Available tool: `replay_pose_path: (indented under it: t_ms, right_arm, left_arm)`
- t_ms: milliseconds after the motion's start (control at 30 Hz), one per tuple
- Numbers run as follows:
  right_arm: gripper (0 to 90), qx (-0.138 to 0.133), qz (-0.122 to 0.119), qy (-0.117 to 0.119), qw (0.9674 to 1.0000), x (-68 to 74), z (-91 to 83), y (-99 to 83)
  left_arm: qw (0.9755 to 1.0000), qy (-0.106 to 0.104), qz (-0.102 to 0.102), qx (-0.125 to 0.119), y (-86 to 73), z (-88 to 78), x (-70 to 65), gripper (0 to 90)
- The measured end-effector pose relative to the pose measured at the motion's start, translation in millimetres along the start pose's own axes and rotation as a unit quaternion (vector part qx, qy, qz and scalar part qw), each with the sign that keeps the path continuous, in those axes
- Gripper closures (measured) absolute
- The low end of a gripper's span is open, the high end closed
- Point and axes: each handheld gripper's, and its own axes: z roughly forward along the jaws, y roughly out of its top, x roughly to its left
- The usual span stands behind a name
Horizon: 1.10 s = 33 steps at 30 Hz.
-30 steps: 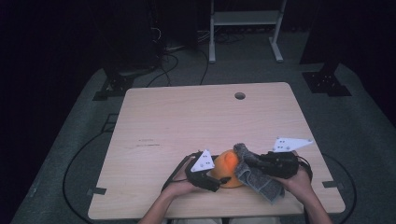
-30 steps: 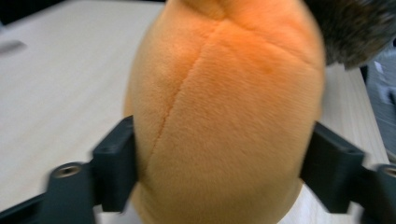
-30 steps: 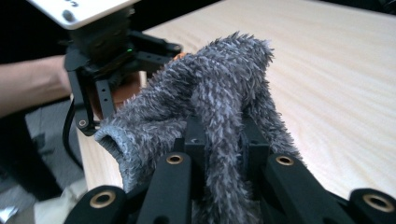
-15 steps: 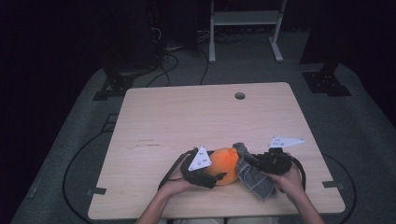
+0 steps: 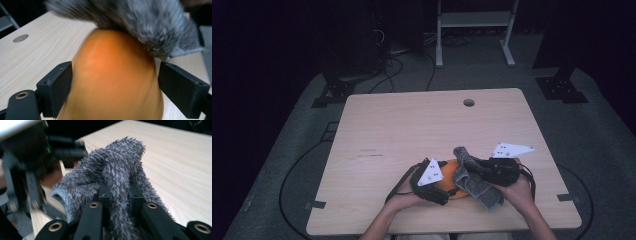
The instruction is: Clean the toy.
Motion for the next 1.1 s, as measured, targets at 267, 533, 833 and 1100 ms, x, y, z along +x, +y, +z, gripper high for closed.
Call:
replay_pose_path:
  t_ms: [267,533,833,1100]
  right_arm:
    - [77.0,0.012,0.018,0.011,0.9997,-15.7,-14.7,-18.5]
    - [76.8,0.014,0.046,0.021,0.9986,-35.1,-28.4,-34.7]
    - [77.2,0.022,0.047,0.016,0.9985,-38.3,-34.8,-31.4]
    - [77.8,0.030,-0.032,0.025,0.9987,4.3,-24.4,-0.3]
  left_arm:
    - [0.9989,-0.037,-0.028,0.010,-5.0,3.9,4.1,11.4]
    - [0.9988,-0.043,-0.024,0.009,-4.3,1.8,1.1,11.5]
    - [0.9992,-0.033,-0.006,0.021,-7.2,8.0,-3.5,24.6]
    - [0.9982,-0.008,0.050,0.031,5.6,4.6,-15.3,27.5]
